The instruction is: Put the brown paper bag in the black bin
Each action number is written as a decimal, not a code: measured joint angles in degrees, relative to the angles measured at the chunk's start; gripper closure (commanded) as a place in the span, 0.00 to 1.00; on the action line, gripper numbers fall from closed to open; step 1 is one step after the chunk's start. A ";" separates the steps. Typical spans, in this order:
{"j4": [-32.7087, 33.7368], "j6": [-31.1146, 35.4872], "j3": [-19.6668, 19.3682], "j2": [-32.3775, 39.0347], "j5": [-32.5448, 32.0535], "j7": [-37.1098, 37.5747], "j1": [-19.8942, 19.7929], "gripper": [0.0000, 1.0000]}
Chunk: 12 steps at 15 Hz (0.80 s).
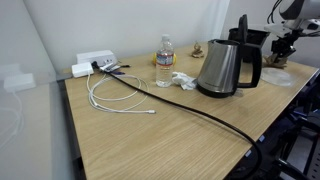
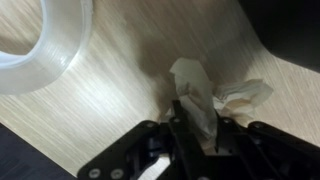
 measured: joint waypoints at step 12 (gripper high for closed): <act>-7.89 4.54 -2.30 -27.61 -23.09 3.98 4.27 1.00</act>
